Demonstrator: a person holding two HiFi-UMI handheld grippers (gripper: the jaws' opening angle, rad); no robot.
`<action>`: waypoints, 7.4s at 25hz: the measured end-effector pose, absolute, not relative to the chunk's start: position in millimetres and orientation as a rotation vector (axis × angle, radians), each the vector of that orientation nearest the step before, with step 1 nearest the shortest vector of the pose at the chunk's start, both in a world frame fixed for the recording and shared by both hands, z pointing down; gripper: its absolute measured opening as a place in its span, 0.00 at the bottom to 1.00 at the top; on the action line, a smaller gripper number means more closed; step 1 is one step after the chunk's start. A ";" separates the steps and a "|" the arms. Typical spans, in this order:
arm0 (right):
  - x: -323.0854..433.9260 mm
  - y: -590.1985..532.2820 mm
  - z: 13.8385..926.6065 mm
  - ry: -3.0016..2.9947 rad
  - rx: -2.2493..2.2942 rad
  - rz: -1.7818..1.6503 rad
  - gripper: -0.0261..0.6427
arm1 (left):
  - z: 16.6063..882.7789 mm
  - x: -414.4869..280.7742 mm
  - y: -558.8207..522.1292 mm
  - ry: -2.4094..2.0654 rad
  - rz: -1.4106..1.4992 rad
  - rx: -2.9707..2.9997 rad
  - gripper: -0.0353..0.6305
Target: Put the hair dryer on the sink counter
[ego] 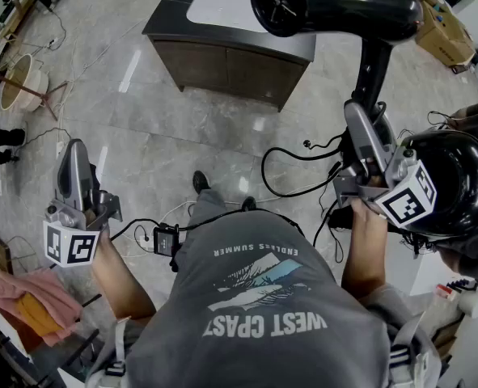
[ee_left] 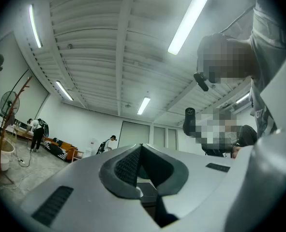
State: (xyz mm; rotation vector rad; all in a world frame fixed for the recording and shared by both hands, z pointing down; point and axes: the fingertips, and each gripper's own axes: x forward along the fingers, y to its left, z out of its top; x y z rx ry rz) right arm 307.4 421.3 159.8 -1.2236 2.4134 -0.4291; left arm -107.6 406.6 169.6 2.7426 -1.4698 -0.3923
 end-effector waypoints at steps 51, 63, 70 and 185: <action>176.5 193.5 164.3 2.376 -1.288 -0.541 0.29 | 186.4 -221.9 176.4 -1.329 -0.393 2.755 0.08; 157.6 93.4 184.1 2.428 -1.104 -0.704 0.29 | 185.0 -217.6 126.9 -1.446 -0.433 2.670 0.08; 167.6 33.1 206.8 2.419 -1.025 -0.818 0.29 | 195.0 -209.3 96.0 -1.553 -0.403 2.597 0.08; 75.8 -329.9 471.4 2.357 -1.183 -1.340 0.29 | 282.6 -304.0 -235.0 -1.559 -0.260 2.421 0.08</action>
